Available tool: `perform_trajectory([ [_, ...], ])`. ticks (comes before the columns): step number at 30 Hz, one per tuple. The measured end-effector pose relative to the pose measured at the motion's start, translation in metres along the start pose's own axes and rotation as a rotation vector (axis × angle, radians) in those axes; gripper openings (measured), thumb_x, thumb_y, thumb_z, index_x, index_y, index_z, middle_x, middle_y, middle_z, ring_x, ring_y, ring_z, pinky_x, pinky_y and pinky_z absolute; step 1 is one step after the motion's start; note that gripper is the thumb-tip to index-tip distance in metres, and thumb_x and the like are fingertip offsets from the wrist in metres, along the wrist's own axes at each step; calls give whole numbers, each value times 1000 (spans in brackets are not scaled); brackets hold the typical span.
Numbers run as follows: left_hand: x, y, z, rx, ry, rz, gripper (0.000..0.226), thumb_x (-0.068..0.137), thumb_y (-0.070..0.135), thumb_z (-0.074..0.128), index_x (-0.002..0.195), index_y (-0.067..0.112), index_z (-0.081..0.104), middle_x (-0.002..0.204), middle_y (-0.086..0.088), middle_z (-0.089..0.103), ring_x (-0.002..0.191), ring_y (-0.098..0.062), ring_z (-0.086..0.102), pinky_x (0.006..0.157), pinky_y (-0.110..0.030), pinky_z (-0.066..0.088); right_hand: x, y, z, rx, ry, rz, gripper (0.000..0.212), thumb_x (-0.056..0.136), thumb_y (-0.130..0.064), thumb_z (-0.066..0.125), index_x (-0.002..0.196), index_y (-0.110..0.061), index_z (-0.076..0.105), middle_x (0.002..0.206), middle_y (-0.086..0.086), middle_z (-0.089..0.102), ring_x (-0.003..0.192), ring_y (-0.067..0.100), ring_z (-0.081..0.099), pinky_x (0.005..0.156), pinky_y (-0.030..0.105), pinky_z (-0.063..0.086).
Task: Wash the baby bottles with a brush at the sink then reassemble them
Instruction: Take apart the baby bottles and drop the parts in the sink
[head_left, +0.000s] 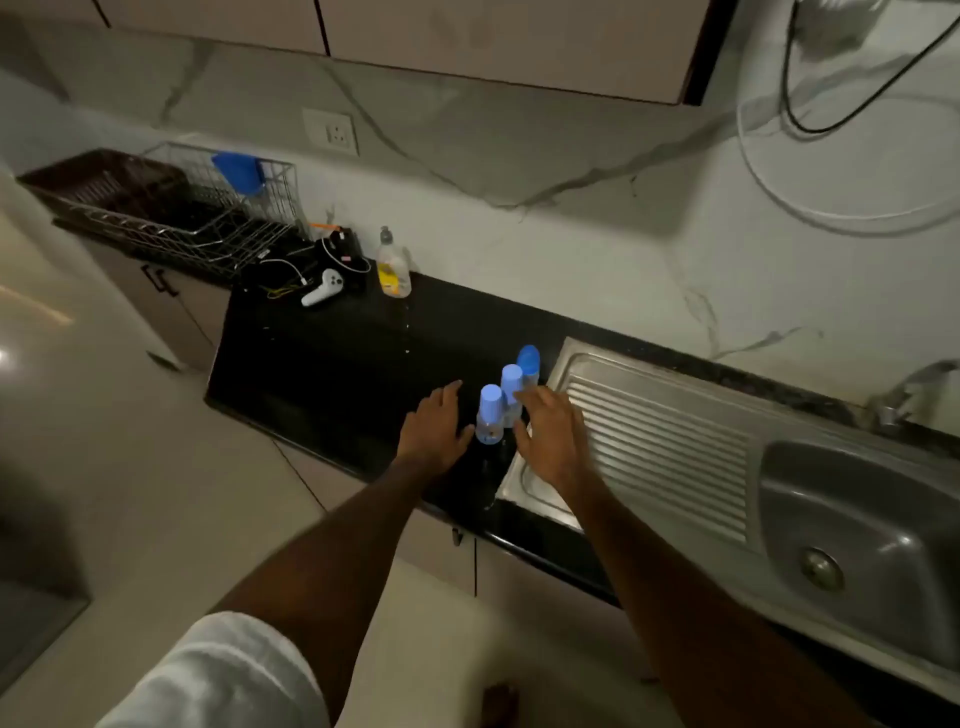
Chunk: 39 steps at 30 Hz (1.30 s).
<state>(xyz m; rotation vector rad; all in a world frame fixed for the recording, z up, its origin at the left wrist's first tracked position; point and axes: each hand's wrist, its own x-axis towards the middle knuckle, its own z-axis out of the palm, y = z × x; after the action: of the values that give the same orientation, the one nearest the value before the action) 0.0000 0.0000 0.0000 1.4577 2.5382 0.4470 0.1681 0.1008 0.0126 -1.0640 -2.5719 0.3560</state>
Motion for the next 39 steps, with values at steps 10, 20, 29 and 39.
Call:
perform_trajectory([
  [10,63,-23,51,-294,-216,-98,90,84,41,76,157,23,27,154,-3,44,141,-23,45,113,-47,41,70,9,44,169,-255,-112,49,99,-12,54,148,-10,49,156,9,43,145,27,38,119,39,29],
  [20,71,-25,81,-410,-194,20,53,84,36,80,129,20,56,115,3,50,99,-14,55,88,-35,52,75,28,72,280,-306,-181,51,84,-6,73,132,-11,56,132,8,53,113,25,60,96,38,52],
  [29,44,-15,94,-526,-245,132,30,93,42,72,113,24,60,105,19,63,95,7,60,79,-11,44,52,73,72,523,-403,-43,57,80,-12,82,130,-15,56,110,-9,65,95,2,63,80,7,44],
  [39,30,115,124,-1107,-512,-163,34,93,27,72,121,7,70,116,-10,74,108,-23,71,95,-34,56,26,176,39,895,-312,426,28,79,-33,82,100,-35,65,101,5,74,90,25,74,78,47,61],
])
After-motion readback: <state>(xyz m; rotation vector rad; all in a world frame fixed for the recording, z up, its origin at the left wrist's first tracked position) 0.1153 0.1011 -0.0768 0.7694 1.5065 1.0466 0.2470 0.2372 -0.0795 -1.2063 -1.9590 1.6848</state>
